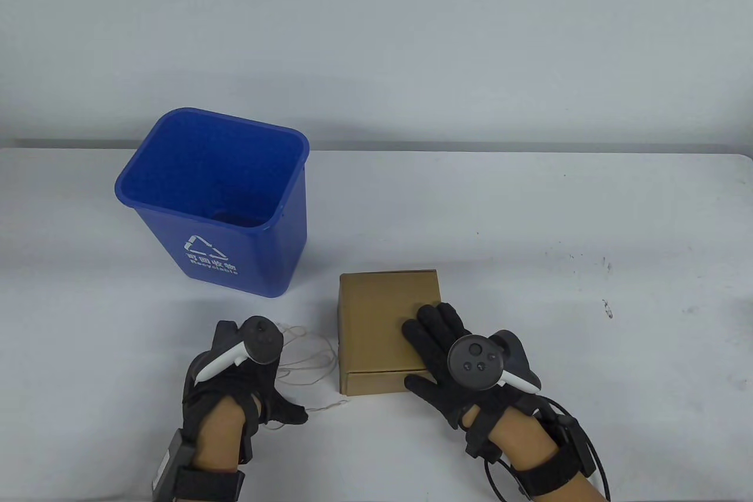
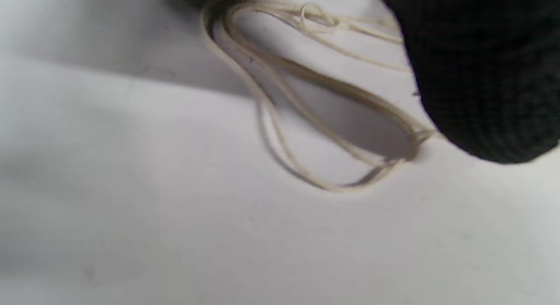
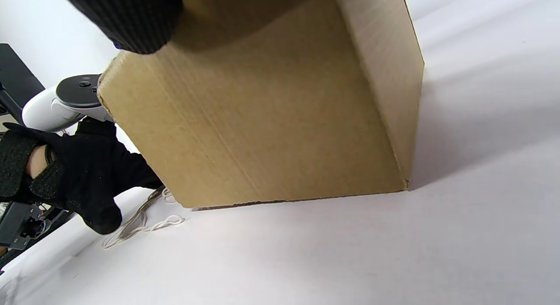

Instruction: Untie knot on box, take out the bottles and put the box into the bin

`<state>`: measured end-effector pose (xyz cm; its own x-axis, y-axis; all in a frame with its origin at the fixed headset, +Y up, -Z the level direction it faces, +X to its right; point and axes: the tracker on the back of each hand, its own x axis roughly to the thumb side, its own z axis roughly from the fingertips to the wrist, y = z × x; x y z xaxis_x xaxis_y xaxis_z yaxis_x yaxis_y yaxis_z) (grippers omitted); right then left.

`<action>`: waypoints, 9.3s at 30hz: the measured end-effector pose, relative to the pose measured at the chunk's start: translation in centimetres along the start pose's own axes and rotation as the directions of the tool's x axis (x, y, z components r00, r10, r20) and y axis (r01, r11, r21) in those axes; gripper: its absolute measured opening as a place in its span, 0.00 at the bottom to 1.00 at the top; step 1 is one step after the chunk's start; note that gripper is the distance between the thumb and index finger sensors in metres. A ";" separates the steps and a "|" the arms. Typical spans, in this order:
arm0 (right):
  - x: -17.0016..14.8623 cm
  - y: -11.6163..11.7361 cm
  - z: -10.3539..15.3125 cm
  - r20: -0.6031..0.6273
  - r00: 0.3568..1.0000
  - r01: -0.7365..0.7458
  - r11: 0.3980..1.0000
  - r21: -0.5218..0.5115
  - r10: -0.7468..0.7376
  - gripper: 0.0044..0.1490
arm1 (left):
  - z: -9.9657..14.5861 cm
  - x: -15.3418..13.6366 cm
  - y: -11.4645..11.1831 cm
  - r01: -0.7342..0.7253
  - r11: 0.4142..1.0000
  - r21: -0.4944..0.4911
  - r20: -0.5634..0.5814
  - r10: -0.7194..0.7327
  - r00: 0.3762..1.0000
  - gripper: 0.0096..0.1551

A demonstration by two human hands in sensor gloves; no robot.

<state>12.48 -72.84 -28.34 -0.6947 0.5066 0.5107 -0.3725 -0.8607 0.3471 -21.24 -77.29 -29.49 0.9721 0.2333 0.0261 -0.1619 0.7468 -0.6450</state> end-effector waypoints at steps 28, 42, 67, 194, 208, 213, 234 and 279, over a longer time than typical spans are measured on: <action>0.1 0.1 -0.1 0.006 1.000 0.007 1.000 -0.013 -0.007 0.51 | 1.1 2.1 2.0 0.092 0.891 0.445 -0.010 -0.098 0.995 0.18; 0.3 0.2 -0.1 0.001 1.000 -0.009 1.000 -0.024 0.010 0.51 | 0.6 2.8 1.0 0.238 0.877 0.418 0.047 -0.282 0.958 0.20; 0.4 -0.1 -0.1 0.041 0.999 0.030 0.999 -0.044 -0.028 0.51 | 11.3 5.2 9.7 0.097 0.741 0.665 0.091 -0.209 0.974 0.19; -3.3 2.1 -1.2 -0.251 0.931 -0.216 0.955 0.206 0.264 0.41 | 1.0 6.6 -0.1 0.081 0.881 0.466 0.313 -0.249 0.916 0.38; -0.1 -2.3 1.4 -0.164 0.977 -0.124 0.990 0.073 0.135 0.34 | 6.3 6.1 2.0 -0.088 0.823 0.561 0.448 -0.212 0.868 0.32; -0.3 -2.9 1.7 -0.125 0.990 -0.065 0.998 0.020 0.067 0.33 | 6.9 5.8 2.6 -0.144 0.819 0.555 0.491 -0.183 0.852 0.31; 0.9 -3.9 2.4 -0.033 0.999 0.020 0.999 -0.050 -0.021 0.39 | 6.9 3.7 3.0 -0.391 0.788 0.475 0.595 0.039 0.802 0.26; -1.7 -2.8 1.3 0.065 0.890 0.447 0.892 0.061 -0.451 0.50 | 5.6 2.8 3.2 -0.674 0.700 0.235 0.759 0.301 0.577 0.47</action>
<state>15.51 -71.22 -29.19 -0.4108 0.8422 0.3493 -0.6055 -0.5384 0.5861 -19.97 -70.76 -27.17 0.3836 0.8322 0.4003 -0.8089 0.5119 -0.2892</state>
